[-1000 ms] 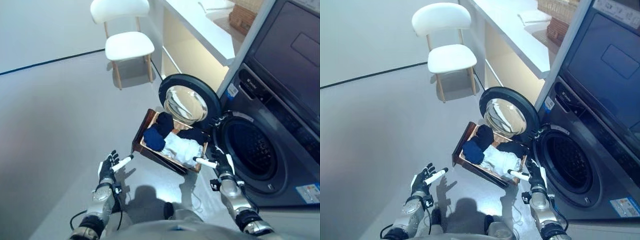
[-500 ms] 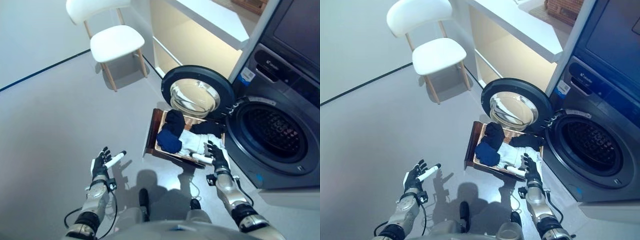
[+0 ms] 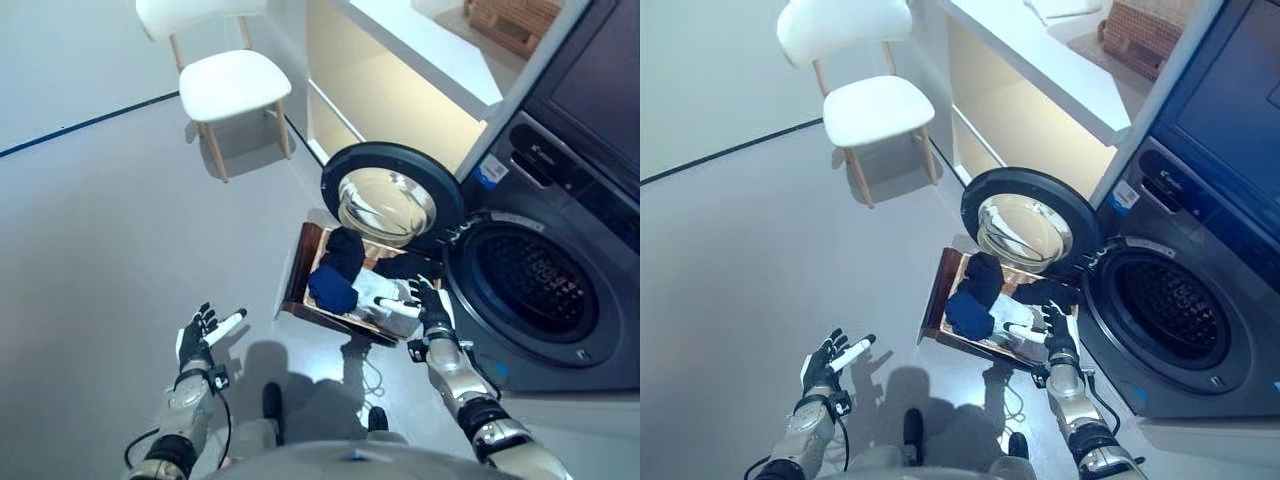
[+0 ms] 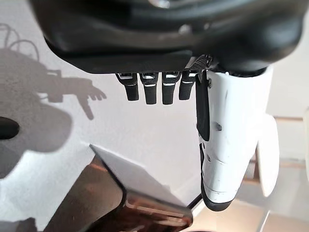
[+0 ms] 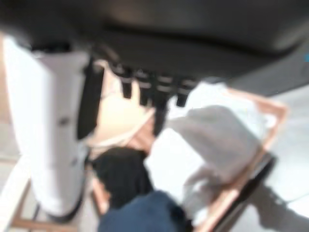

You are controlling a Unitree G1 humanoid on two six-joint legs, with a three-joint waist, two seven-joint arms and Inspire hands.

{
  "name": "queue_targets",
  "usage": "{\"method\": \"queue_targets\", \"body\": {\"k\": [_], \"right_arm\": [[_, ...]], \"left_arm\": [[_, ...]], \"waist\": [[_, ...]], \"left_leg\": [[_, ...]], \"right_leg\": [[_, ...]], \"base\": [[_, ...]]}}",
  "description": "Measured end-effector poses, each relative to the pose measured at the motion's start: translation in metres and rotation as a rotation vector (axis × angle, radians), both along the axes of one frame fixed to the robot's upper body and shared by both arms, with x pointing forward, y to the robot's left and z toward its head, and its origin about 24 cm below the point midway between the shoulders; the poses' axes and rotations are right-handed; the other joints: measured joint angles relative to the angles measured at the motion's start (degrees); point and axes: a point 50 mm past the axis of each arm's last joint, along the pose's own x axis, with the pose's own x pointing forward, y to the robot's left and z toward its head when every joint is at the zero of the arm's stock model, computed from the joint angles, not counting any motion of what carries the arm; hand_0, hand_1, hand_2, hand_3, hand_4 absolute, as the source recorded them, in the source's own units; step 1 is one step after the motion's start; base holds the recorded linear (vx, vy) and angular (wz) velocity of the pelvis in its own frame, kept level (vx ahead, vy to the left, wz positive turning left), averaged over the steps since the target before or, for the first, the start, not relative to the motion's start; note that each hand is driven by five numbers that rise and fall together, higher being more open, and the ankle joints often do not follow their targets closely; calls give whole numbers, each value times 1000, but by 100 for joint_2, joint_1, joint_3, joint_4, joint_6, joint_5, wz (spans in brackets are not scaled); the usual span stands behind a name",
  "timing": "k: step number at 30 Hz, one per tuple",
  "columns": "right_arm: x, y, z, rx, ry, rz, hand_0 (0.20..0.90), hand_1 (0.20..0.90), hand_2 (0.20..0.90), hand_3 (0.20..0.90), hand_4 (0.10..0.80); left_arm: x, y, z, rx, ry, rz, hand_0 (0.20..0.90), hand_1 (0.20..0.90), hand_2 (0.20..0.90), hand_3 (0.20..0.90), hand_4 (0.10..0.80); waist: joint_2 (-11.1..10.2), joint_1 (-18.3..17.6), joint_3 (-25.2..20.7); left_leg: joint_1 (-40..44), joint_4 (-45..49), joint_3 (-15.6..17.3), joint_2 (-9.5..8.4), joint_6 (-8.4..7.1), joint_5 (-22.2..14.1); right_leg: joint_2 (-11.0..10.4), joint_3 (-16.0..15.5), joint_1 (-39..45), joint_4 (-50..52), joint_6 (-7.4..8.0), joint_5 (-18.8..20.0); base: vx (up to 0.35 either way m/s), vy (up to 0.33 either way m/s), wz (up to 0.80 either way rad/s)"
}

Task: Pick up the clothes and place them into the washing machine

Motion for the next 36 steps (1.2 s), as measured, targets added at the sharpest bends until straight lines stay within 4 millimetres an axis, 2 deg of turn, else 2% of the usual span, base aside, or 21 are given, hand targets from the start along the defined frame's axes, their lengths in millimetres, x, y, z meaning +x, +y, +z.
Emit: {"method": "queue_targets", "body": {"k": [1,3,4,5,6,8,10,11,12,14,17,18,19,20,21,22,24,26,29,33,36], "right_arm": [[4,0,2,-3,-7,3,900,900,900,900,800],[3,6,0,-6,2,31,900,900,900,900,800],[1,10,-2,-8,14,53,900,900,900,900,800],[3,15,-1,-4,10,74,900,900,900,900,800],[3,18,-2,0,9,78,900,900,900,900,800],[5,21,-1,5,7,91,900,900,900,900,800],[6,22,-1,13,7,102,900,900,900,900,800],[8,24,1,14,0,111,900,900,900,900,800],[11,25,3,13,-6,115,900,900,900,900,800],[12,25,3,12,-9,116,900,900,900,900,800],[11,29,2,16,-4,124,900,900,900,900,800],[11,30,1,0,7,141,900,900,900,900,800],[14,27,4,-24,5,150,900,900,900,900,800],[16,24,6,-37,-2,150,900,900,900,900,800],[17,18,8,-57,-5,144,900,900,900,900,800],[17,11,10,-74,-7,133,900,900,900,900,800],[18,-1,13,-112,-12,104,900,900,900,900,800],[26,-10,22,-136,-39,91,900,900,900,900,800],[27,-27,29,-160,-58,31,900,900,900,900,800],[25,-28,25,-135,-48,-1,900,900,900,900,800],[23,-29,22,-134,-31,-10,900,900,900,900,800]], "left_arm": [[-1,-1,-2,-3,10,1,900,900,900,900,800],[-7,0,-5,-1,27,7,900,900,900,900,800],[-7,2,-4,3,27,7,900,900,900,900,800],[-6,5,-3,12,23,4,900,900,900,900,800],[-5,6,-2,16,20,6,900,900,900,900,800],[-3,11,0,21,12,18,900,900,900,900,800],[-6,16,-1,23,22,42,900,900,900,900,800],[-7,20,-1,18,23,72,900,900,900,900,800],[-8,23,-1,19,26,88,900,900,900,900,800],[-10,26,-3,14,33,118,900,900,900,900,800],[-14,30,-3,18,41,145,900,900,900,900,800],[-18,30,-7,13,56,155,900,900,900,900,800],[-23,22,-11,-11,74,160,900,900,900,900,800],[-22,16,-12,-28,70,157,900,900,900,900,800],[-15,8,-10,-48,52,138,900,900,900,900,800],[-7,1,-9,-66,39,129,900,900,900,900,800],[6,-11,-5,-80,14,83,900,900,900,900,800],[15,-19,-1,-88,-8,39,900,900,900,900,800],[26,-28,5,-107,-45,20,900,900,900,900,800],[31,-26,8,-95,-56,19,900,900,900,900,800],[36,-26,11,-86,-69,12,900,900,900,900,800]], "waist": [[105,1,-5],[171,-98,-22],[172,-105,-14],[216,-93,41],[218,-107,44],[197,-132,71],[180,-159,108],[132,-168,152],[70,-189,184],[5,-220,222],[-285,-211,355],[-301,-215,374],[-118,-262,334],[27,-297,353],[81,-375,358],[92,-375,365],[89,-441,372],[139,-506,385],[304,-535,370],[411,-554,366],[563,-587,362]], "left_leg": [[-21,55,-53,89,49,-15],[76,168,-50,-49,164,-77],[160,217,-88,-126,249,-141],[249,143,-75,-140,333,-110],[250,147,-78,-148,337,-107],[206,113,-38,-223,363,-77],[202,57,-4,-239,309,-22],[213,12,-15,-290,330,-36],[216,-30,-35,-333,306,-23],[243,-94,-105,-320,212,-12],[497,-181,-157,-248,-142,-66],[659,-237,-177,-58,-330,-66],[600,-171,-325,299,-515,-143],[576,-125,-387,481,-626,-85],[384,107,-503,721,-693,-68],[265,287,-501,843,-755,10],[30,573,-431,899,-937,196],[-28,564,-432,920,-930,425],[0,458,-361,932,-933,448],[282,-46,-218,911,-897,416],[335,-243,-108,895,-788,145]], "right_leg": [[28,-17,-283,501,-20,-30],[-93,-54,-650,1597,-63,3],[-228,-79,-813,2024,-155,125],[-433,-390,-1063,2430,-197,236],[-508,-477,-1126,2414,-207,204],[-790,-579,-1108,1640,-118,203],[-950,-567,-993,680,169,385],[-1044,-565,-895,-7,449,603],[-1130,-577,-899,-448,555,864],[-1153,-580,-897,-858,504,1218],[-1003,-616,-693,-1011,335,1461],[-789,-651,-504,-974,323,1465],[-525,-656,-421,-858,207,1180],[-317,-760,-372,-824,144,1174],[-134,-963,-307,-831,-11,1067],[-6,-1046,-276,-797,-121,971],[79,-1224,-203,-803,-218,866],[131,-1251,-215,-795,-294,817],[190,-1256,-226,-784,-305,765],[169,-1190,-240,-835,-222,817],[151,-1172,-323,-827,-103,883]], "base": [[58,127,12],[109,93,13],[244,-37,13],[206,-79,14],[196,-149,17],[201,-221,27],[220,-250,26],[168,-185,12],[232,-270,14],[207,-268,6],[199,-293,25],[189,-419,91],[131,-324,78],[115,-298,72],[74,-231,64],[74,-229,64],[44,-102,18],[93,-78,-1],[84,-47,-14],[90,37,-20],[42,-9,-10]]}}
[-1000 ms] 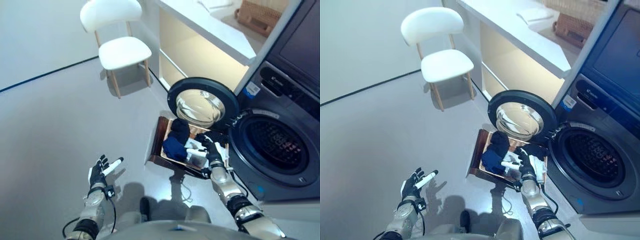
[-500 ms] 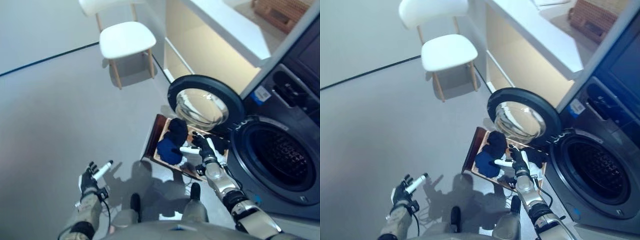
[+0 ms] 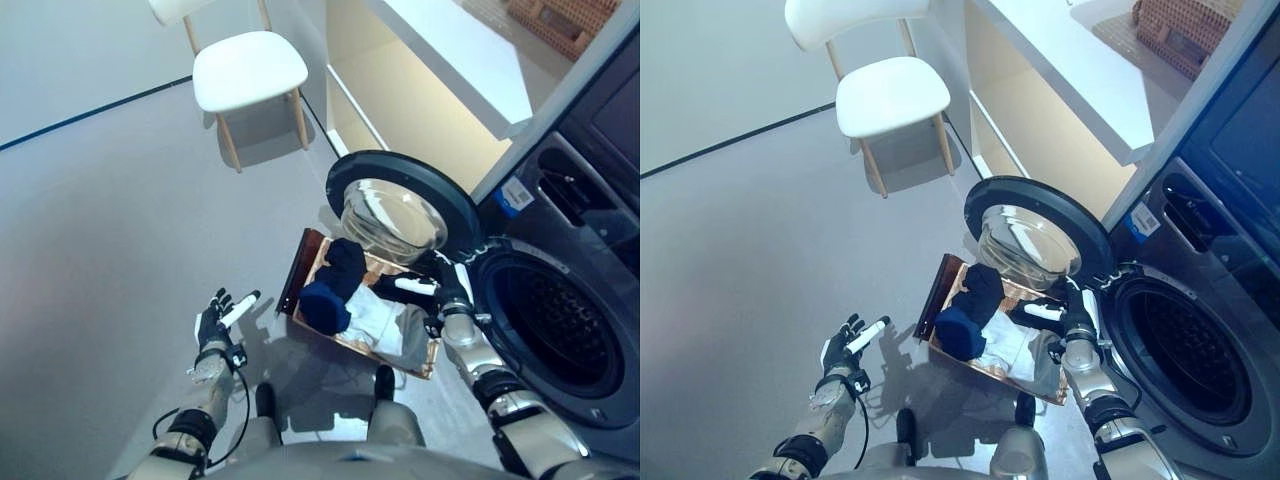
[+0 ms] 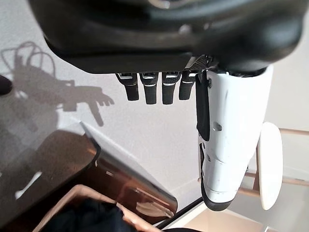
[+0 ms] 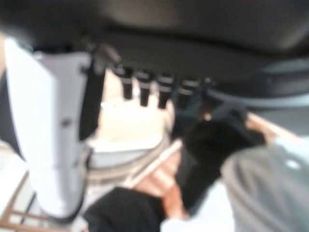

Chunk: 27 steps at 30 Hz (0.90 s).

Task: Pick up the clothes and place them into the washing machine

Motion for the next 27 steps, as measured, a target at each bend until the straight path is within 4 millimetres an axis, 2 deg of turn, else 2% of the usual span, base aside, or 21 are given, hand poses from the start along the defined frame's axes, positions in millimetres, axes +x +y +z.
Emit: {"method": "queue_targets", "body": {"k": [3,6,10,13,15,16,18,19,20,21,22,23,24,25,27], "right_arm": [[-2,8,-5,21,16,6,900,900,900,900,800],[-4,13,-10,35,32,12,900,900,900,900,800],[-6,16,-13,36,46,20,900,900,900,900,800],[-3,19,-11,33,35,35,900,900,900,900,800],[-2,20,-10,28,33,45,900,900,900,900,800],[-1,21,-9,25,30,55,900,900,900,900,800],[-2,21,-11,26,36,54,900,900,900,900,800],[-4,19,-12,26,41,47,900,900,900,900,800],[-8,15,-14,19,55,37,900,900,900,900,800],[-13,11,-16,8,67,34,900,900,900,900,800],[-15,7,-17,-3,74,31,900,900,900,900,800],[-17,9,-19,4,81,26,900,900,900,900,800],[-21,15,-24,24,95,31,900,900,900,900,800],[-23,17,-26,31,100,31,900,900,900,900,800],[-25,17,-28,30,106,28,900,900,900,900,800]], "left_arm": [[-4,7,-1,21,14,10,900,900,900,900,800],[-7,14,-3,39,27,22,900,900,900,900,800],[-13,19,-7,39,50,44,900,900,900,900,800],[-18,21,-10,36,64,62,900,900,900,900,800],[-19,22,-10,36,68,65,900,900,900,900,800],[-20,21,-11,36,73,63,900,900,900,900,800],[-20,18,-12,31,82,48,900,900,900,900,800],[-20,15,-13,31,83,35,900,900,900,900,800],[-20,9,-14,30,86,6,900,900,900,900,800],[-23,4,-16,15,94,-4,900,900,900,900,800],[-25,0,-18,3,99,-5,900,900,900,900,800],[-24,2,-17,9,90,-4,900,900,900,900,800],[-24,8,-15,27,88,-6,900,900,900,900,800],[-24,10,-15,34,89,-6,900,900,900,900,800],[-24,8,-15,29,88,-14,900,900,900,900,800]], "waist": [[-50,-21,1],[-29,-28,-7],[-42,83,-6],[-70,240,-11],[-97,271,-40],[-134,276,-57],[-222,273,-75],[-273,261,-52],[-354,265,-29],[-315,249,-74],[-191,245,-145],[-171,290,-180],[-272,232,-218],[-332,212,-241],[-242,206,-254]], "left_leg": [[71,8,118,-188,105,-96],[103,39,107,-184,119,-108],[269,87,-64,47,54,-73],[237,305,-433,356,-13,-4],[67,442,-583,466,12,8],[-43,448,-491,519,189,52],[-228,462,-397,460,535,319],[-386,689,-190,363,588,356],[-454,943,-166,76,489,230],[-453,1059,-66,-205,453,-146],[-441,969,16,-263,601,-427],[-417,806,98,-219,419,-536],[-417,759,167,-251,376,-534],[-390,707,177,-296,368,-516],[-346,617,193,-216,358,-346]], "right_leg": [[-223,167,-83,117,119,12],[-216,211,-73,166,132,-12],[-2,204,29,303,36,-201],[323,232,-72,622,-205,-394],[437,246,-332,984,-327,-551],[458,264,-533,1173,-417,-628],[470,262,-687,1212,-434,-636],[406,224,-700,1169,-485,-592],[265,243,-705,1153,-470,-560],[179,268,-688,1042,-420,-515],[250,253,-687,981,-398,-480],[302,310,-879,1315,-402,-496],[261,264,-1102,2036,-483,-858],[250,267,-1098,2087,-582,-1082],[270,220,-1070,2052,-561,-1086]], "base": [[39,-68,-6],[50,-153,5],[13,-250,-5],[-7,-241,-10],[21,-171,-5],[10,-70,1],[19,-114,-1],[4,-118,-9],[-17,-19,-14],[-16,1,-11],[0,0,0],[0,0,0],[7,39,9],[29,38,10],[46,98,24]]}}
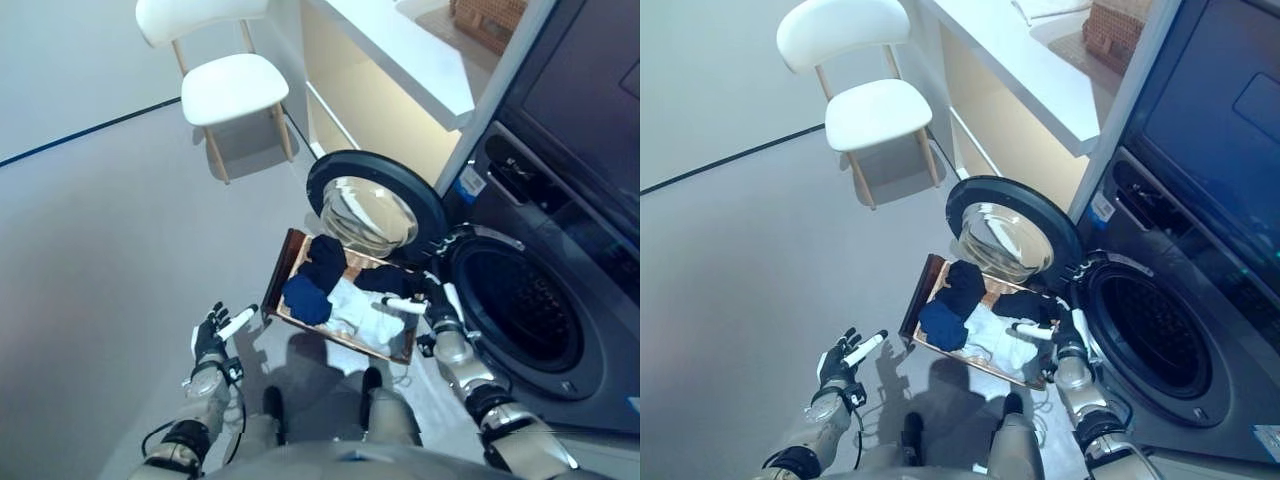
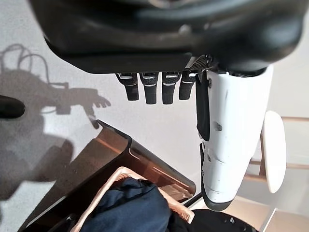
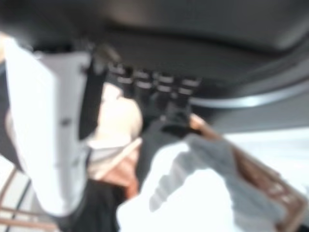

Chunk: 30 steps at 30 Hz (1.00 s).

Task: Pick up the clothes and place them into the washing machine

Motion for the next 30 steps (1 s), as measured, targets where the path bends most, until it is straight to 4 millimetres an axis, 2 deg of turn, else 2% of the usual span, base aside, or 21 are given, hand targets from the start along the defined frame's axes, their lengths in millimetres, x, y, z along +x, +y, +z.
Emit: {"method": "queue_targets", "body": {"k": [2,4,8,9,11,12,13,16,17,19,20,21,22,23,24,25,26,28,30], "right_arm": [[0,-1,0,-4,-2,-1,900,900,900,900,800],[2,-2,3,-11,-17,4,900,900,900,900,800],[5,-5,8,-2,-43,-22,900,900,900,900,800],[6,-5,9,-2,-47,-21,900,900,900,900,800],[5,-6,9,-3,-45,-23,900,900,900,900,800],[5,-6,8,-2,-42,-22,900,900,900,900,800],[5,-6,8,-2,-41,-23,900,900,900,900,800],[6,-5,8,-2,-44,-21,900,900,900,900,800],[9,-3,9,1,-45,-21,900,900,900,900,800],[12,-1,10,6,-53,-19,900,900,900,900,800],[16,0,13,5,-62,-17,900,900,900,900,800],[16,0,13,6,-63,-16,900,900,900,900,800],[12,3,8,15,-42,-18,900,900,900,900,800],[9,5,3,15,-16,-17,900,900,900,900,800],[9,2,3,-20,-1,-1,900,900,900,900,800],[10,0,3,-37,2,8,900,900,900,900,800],[15,-2,6,-62,0,17,900,900,900,900,800],[20,-14,11,-121,1,-8,900,900,900,900,800],[25,-28,18,-155,-6,-91,900,900,900,900,800]], "left_arm": [[4,-1,2,9,-11,-13,900,900,900,900,800],[6,-2,4,13,-21,-24,900,900,900,900,800],[6,-2,4,28,-20,-42,900,900,900,900,800],[8,-2,5,36,-23,-50,900,900,900,900,800],[12,-3,7,65,-28,-93,900,900,900,900,800],[14,-4,8,86,-30,-117,900,900,900,900,800],[16,-4,9,100,-29,-133,900,900,900,900,800],[31,-8,17,196,-50,-231,900,900,900,900,800],[37,-6,21,229,-60,-251,900,900,900,900,800],[53,-2,33,276,-100,-256,900,900,900,900,800],[65,-1,42,294,-134,-256,900,900,900,900,800],[68,0,45,299,-144,-254,900,900,900,900,800],[71,3,48,311,-152,-253,900,900,900,900,800],[69,5,46,313,-142,-244,900,900,900,900,800],[66,1,43,299,-141,-240,900,900,900,900,800],[65,-2,43,293,-144,-241,900,900,900,900,800],[64,-5,42,278,-143,-237,900,900,900,900,800],[63,-18,39,218,-145,-230,900,900,900,900,800],[65,-30,41,151,-173,-229,900,900,900,900,800]], "waist": [[28,-46,3],[29,-126,16],[103,-134,38],[114,-136,46],[121,-134,59],[114,-138,69],[95,-138,91],[17,-201,183],[-27,-235,223],[-89,-314,409],[-77,-359,510],[-95,-380,540],[-212,-398,572],[-300,-393,578],[-211,-321,562],[-191,-244,564],[-192,-161,577],[-179,-201,583],[-157,-287,610]], "left_leg": [[40,-98,1,23,-93,142],[49,-126,-24,1,-107,201],[237,-288,-23,-113,-48,238],[242,-289,-11,-208,-4,208],[250,-289,-8,-264,60,189],[287,-286,12,-391,130,135],[336,-292,34,-442,162,115],[430,-297,89,-637,290,67],[399,-309,90,-687,318,88],[407,-513,93,-662,350,195],[266,-579,68,-614,309,242],[205,-584,54,-598,275,280],[206,-626,47,-589,195,346],[238,-621,17,-540,112,327],[129,-552,-245,-362,-70,306],[113,-534,-418,-318,-128,266],[6,-470,-666,-191,-160,250],[-116,-490,-776,-88,-219,293],[-242,-529,-756,-88,-246,308]], "right_leg": [[-11,-171,123,-59,-5,-6],[-64,-262,196,-95,38,-18],[-152,-270,414,-319,149,82],[-207,-254,442,-383,187,131],[-285,-250,450,-334,236,149],[-352,-225,485,-345,292,179],[-413,-221,490,-269,323,154],[-712,36,414,-87,421,123],[-745,82,392,-103,476,155],[-827,315,130,-7,542,115],[-856,549,73,-518,707,224],[-875,564,85,-788,810,306],[-996,405,255,-1169,862,483],[-941,350,407,-1490,903,1070],[-719,323,391,-1648,805,1106],[-632,359,386,-1747,728,1190],[-488,354,406,-1974,622,1364],[-437,196,431,-2112,570,1424],[-430,-40,468,-2192,568,1424]], "base": [[23,88,20],[68,165,11],[60,170,-6],[55,215,-13],[59,138,-5],[70,151,9],[43,110,15],[1,1,0],[7,-163,19],[45,-166,15],[66,-58,-4],[78,-84,-6],[-13,-117,-15],[-34,-134,-14],[-45,-109,-9],[-23,-30,19],[-36,-25,40],[-105,-12,43],[-137,-15,71]]}}
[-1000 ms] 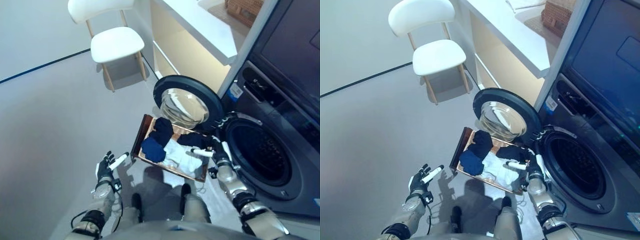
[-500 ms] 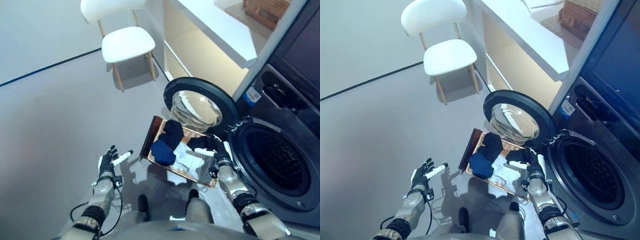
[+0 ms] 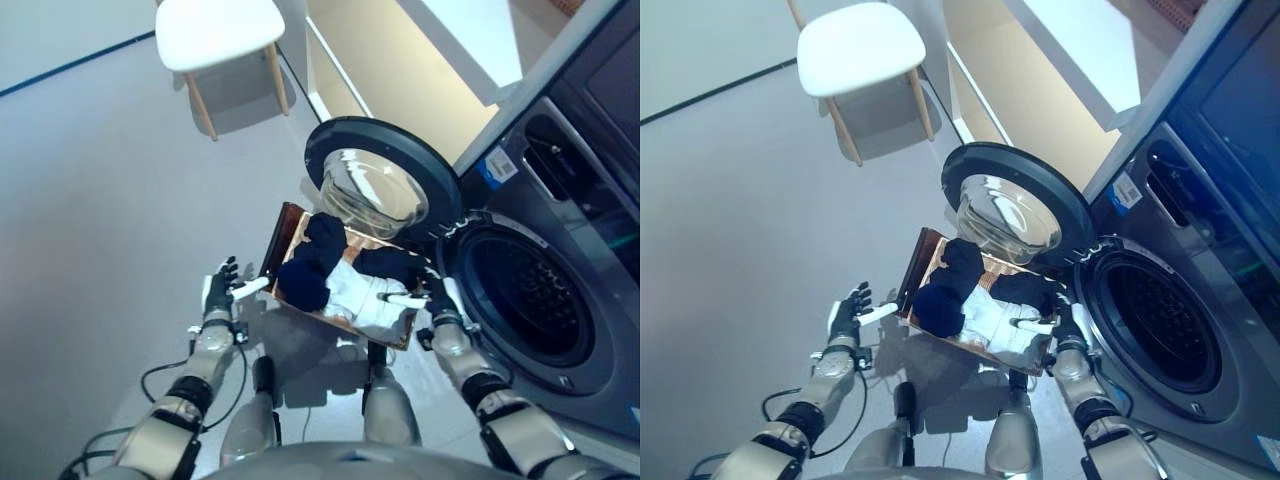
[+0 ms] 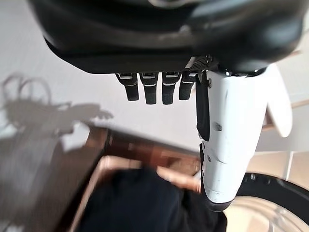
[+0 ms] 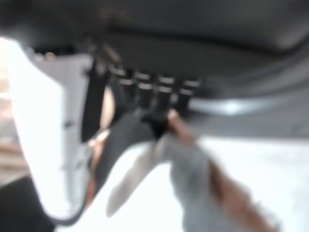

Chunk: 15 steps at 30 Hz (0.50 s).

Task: Pick up the clothes and place them into the washing machine

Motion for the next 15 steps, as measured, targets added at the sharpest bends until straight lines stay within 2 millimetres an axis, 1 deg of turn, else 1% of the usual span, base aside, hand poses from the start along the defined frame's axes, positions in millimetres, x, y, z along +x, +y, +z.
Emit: {"method": "queue_targets", "body": {"k": [1,2,3,4,6,7,8,9,10,12,15], "right_arm": [[2,-5,3,-5,-14,-35,900,900,900,900,800],[2,-10,5,-5,-25,-72,900,900,900,900,800],[2,-13,6,-6,-23,-84,900,900,900,900,800],[3,-13,7,1,-30,-93,900,900,900,900,800],[8,-11,9,26,-42,-96,900,900,900,900,800],[10,-10,11,33,-49,-98,900,900,900,900,800],[16,-9,16,50,-72,-102,900,900,900,900,800],[19,-8,18,60,-84,-109,900,900,900,900,800],[21,-8,20,72,-93,-119,900,900,900,900,800],[22,-9,20,86,-94,-134,900,900,900,900,800],[24,-10,21,79,-79,-145,900,900,900,900,800]], "left_arm": [[2,-2,3,-16,-14,0,900,900,900,900,800],[8,-6,12,-42,-65,-3,900,900,900,900,800],[7,-6,13,-46,-76,-3,900,900,900,900,800],[10,-5,19,-54,-106,-3,900,900,900,900,800],[4,3,17,-50,-107,12,900,900,900,900,800],[2,4,15,-48,-100,17,900,900,900,900,800],[-2,9,13,-41,-93,24,900,900,900,900,800],[-2,10,12,-38,-91,25,900,900,900,900,800],[-4,11,11,-37,-86,26,900,900,900,900,800],[-5,10,10,-49,-83,17,900,900,900,900,800],[-3,9,15,-60,-107,11,900,900,900,900,800]], "waist": [[21,19,14],[26,-15,19],[59,42,44],[114,55,78],[237,177,149],[278,193,152],[351,189,157],[386,185,180],[420,190,202],[414,188,238],[374,210,331]], "left_leg": [[-113,-31,-14,11,-24,38],[-240,-52,-8,-7,-4,111],[-276,-92,-13,-10,-1,164],[-361,-92,54,-14,16,215],[-384,-93,92,-49,28,214],[-416,-94,93,-69,34,209],[-529,-94,100,-107,46,214],[-574,-93,100,-123,63,228],[-663,-93,94,-164,83,242],[-754,-91,94,-244,117,258],[-757,-91,94,-301,120,260]], "right_leg": [[-23,-91,6,-56,16,9],[-65,-291,9,-165,45,27],[-75,-304,8,-182,51,37],[-100,-428,7,-182,51,41],[-115,-439,-10,-190,63,36],[-131,-438,-33,-199,71,29],[-171,-436,-129,-216,74,36],[-185,-440,-169,-224,119,73],[-221,-445,-228,-245,129,91],[-307,-498,-277,-262,165,131],[-362,-522,-265,-264,182,140]], "base": [[-74,-13,79],[-5,-1,27],[-4,2,22],[10,7,-6],[0,0,0],[-7,19,8],[-7,35,9],[-2,47,12],[13,44,13],[24,36,15],[15,20,8]]}}
